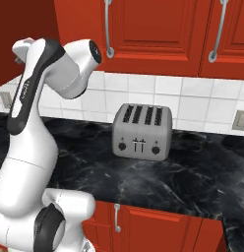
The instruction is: Open the cabinet, pick the kettle from the cabinet, and place it in the sink.
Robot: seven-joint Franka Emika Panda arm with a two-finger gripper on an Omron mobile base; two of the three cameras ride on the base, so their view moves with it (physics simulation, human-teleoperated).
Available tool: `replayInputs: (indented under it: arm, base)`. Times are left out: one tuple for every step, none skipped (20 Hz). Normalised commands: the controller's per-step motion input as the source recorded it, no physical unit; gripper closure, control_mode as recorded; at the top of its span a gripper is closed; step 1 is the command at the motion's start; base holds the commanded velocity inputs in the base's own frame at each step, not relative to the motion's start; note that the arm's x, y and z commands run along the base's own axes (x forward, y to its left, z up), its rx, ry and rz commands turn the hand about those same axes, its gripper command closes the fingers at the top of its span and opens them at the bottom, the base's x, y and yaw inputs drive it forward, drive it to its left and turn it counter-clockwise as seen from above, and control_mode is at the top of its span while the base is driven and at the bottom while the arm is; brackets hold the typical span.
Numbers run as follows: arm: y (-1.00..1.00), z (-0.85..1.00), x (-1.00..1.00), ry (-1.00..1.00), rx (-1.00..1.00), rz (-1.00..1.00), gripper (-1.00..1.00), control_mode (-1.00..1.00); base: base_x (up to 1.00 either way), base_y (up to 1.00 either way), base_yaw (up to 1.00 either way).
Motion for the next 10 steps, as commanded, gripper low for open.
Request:
replayInputs:
  arm:
    - [-0.62,0.09,-0.10,0.00,-0.01,-0.05,-1.00,-1.00]
    - [-0.60,0.11,-0.09,-0.01,-0.02,-0.06,-1.00,-1.00]
    - [-0.58,0.13,-0.09,-0.08,-0.01,-0.08,-1.00,-1.00]
    - [-0.53,0.13,-0.07,-0.08,-0.01,-0.10,-1.00,-1.00]
    - [-0.50,0.12,-0.05,-0.07,-0.03,-0.11,-1.00,-1.00]
    - [-0.54,0.13,-0.06,-0.07,-0.04,-0.11,-1.00,-1.00]
    - [-0.54,0.13,-0.06,-0.06,-0.04,-0.11,-1.00,-1.00]
    - [-0.52,0.13,-0.06,-0.06,-0.06,-0.09,-1.00,-1.00]
    - [-0.50,0.12,-0.06,-0.06,-0.07,-0.09,-1.00,-1.00]
    - [-0.49,0.12,-0.04,-0.04,-0.07,-0.09,-1.00,-1.00]
  base:
    - [0.00,0.00,0.00]
    - [0.00,0.00,0.00]
    - [0.00,0.00,0.00]
    - [0.00,0.00,0.00]
    - [0.00,0.00,0.00]
    - [0.00,0.00,0.00]
    - [0.00,0.00,0.00]
    - [0.00,0.00,0.00]
    - [0.00,0.00,0.00]
    - [0.00,0.00,0.00]
